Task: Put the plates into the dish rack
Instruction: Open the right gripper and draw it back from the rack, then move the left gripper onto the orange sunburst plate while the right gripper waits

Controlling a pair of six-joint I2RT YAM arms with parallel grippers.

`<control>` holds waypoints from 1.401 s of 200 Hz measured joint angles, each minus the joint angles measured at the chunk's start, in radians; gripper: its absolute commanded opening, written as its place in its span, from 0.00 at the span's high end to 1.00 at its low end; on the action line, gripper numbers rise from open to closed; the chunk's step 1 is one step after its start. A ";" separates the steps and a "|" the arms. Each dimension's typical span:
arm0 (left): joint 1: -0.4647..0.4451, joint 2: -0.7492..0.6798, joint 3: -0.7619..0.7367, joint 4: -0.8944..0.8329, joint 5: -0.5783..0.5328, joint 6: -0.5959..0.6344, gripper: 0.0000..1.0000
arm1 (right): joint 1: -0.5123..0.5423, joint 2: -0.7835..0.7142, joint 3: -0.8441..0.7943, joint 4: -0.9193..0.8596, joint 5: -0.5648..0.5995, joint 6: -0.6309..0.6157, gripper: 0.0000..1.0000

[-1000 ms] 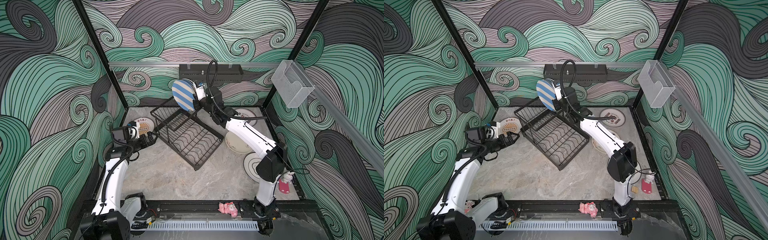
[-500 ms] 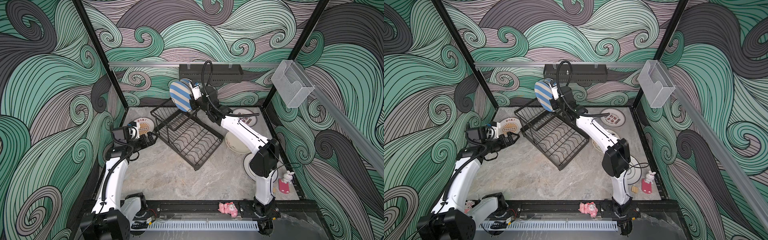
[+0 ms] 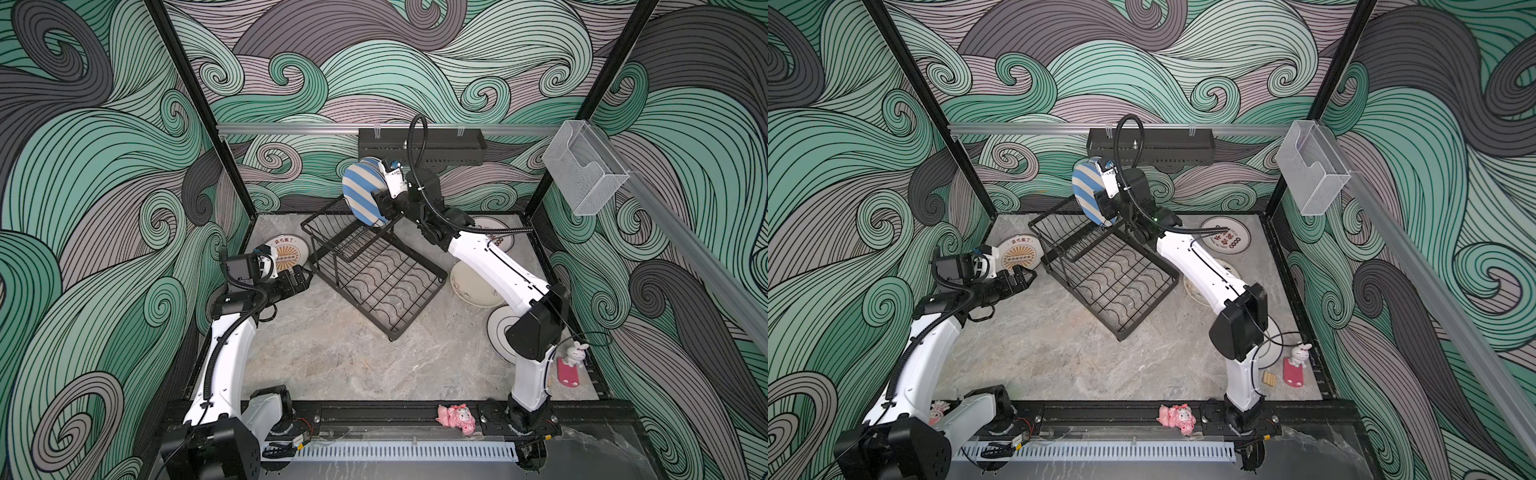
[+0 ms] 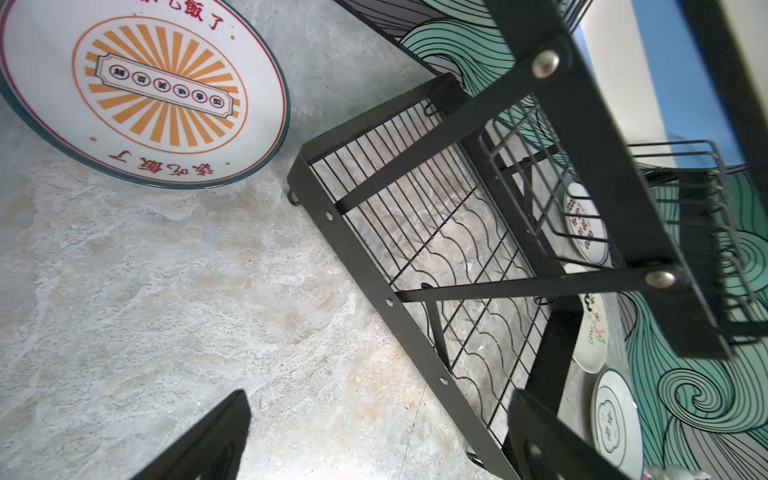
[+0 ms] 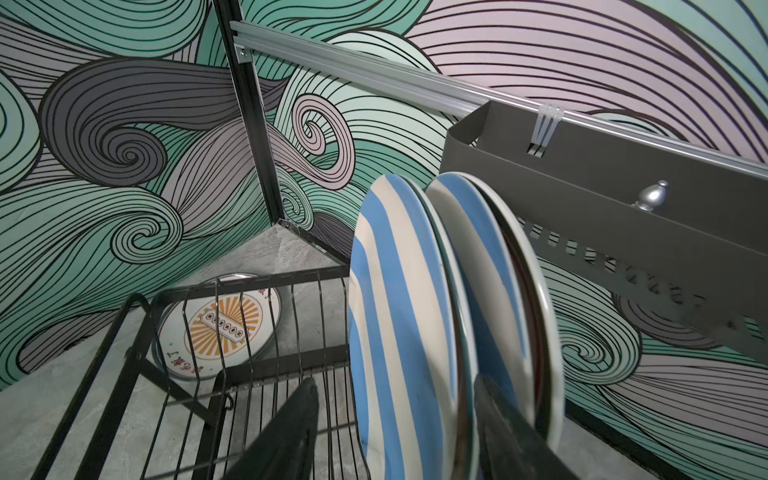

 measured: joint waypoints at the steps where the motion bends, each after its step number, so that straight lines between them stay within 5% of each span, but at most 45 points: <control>1: 0.000 0.001 0.001 -0.002 -0.002 0.000 0.01 | 0.000 -0.003 -0.002 0.000 0.000 -0.001 0.34; 90: 0.006 0.136 0.197 -0.051 -0.204 -0.013 0.01 | -0.006 -0.556 -0.454 -0.044 0.008 0.069 0.23; 182: 0.011 0.505 0.434 0.024 -0.309 -0.092 0.01 | 0.027 -0.967 -1.154 -0.053 -0.212 0.297 0.17; 280: 0.016 0.884 0.694 0.003 -0.379 -0.092 0.01 | 0.058 -1.258 -1.372 -0.093 -0.234 0.389 0.15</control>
